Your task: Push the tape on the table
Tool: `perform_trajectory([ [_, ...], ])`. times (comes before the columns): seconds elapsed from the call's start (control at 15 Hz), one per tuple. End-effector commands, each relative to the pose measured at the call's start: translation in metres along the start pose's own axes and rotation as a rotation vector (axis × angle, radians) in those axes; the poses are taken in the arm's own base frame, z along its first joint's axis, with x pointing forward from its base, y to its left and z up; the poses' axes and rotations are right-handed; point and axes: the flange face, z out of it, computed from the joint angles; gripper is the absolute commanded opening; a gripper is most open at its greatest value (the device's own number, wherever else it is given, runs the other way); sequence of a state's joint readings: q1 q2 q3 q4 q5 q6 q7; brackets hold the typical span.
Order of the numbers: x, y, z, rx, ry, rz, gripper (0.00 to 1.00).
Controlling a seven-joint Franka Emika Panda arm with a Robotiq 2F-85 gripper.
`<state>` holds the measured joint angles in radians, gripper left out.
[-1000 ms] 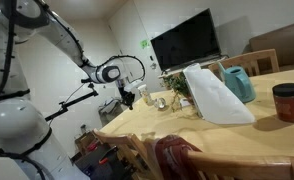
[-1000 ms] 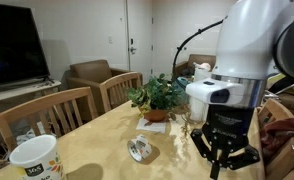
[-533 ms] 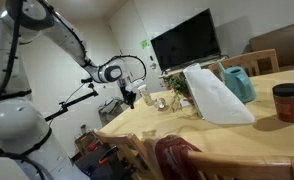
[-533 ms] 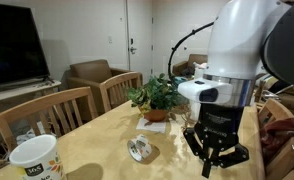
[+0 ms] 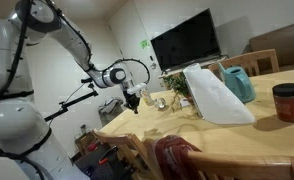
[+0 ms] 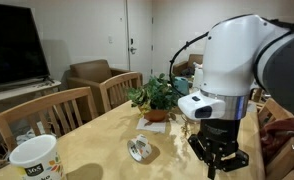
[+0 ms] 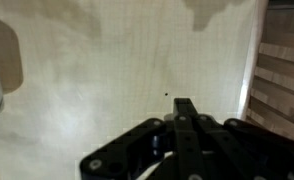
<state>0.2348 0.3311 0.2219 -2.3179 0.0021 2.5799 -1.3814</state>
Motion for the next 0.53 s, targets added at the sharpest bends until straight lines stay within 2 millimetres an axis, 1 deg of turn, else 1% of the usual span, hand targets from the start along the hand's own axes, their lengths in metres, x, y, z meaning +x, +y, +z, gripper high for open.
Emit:
perform_trajectory([
  [0.0,-0.002,0.022,0.014,0.016,-0.050,0.057,0.00],
  [0.2,0.002,0.038,0.023,0.015,-0.060,0.078,0.00],
  [0.47,0.011,0.063,0.027,0.003,-0.073,0.086,0.00],
])
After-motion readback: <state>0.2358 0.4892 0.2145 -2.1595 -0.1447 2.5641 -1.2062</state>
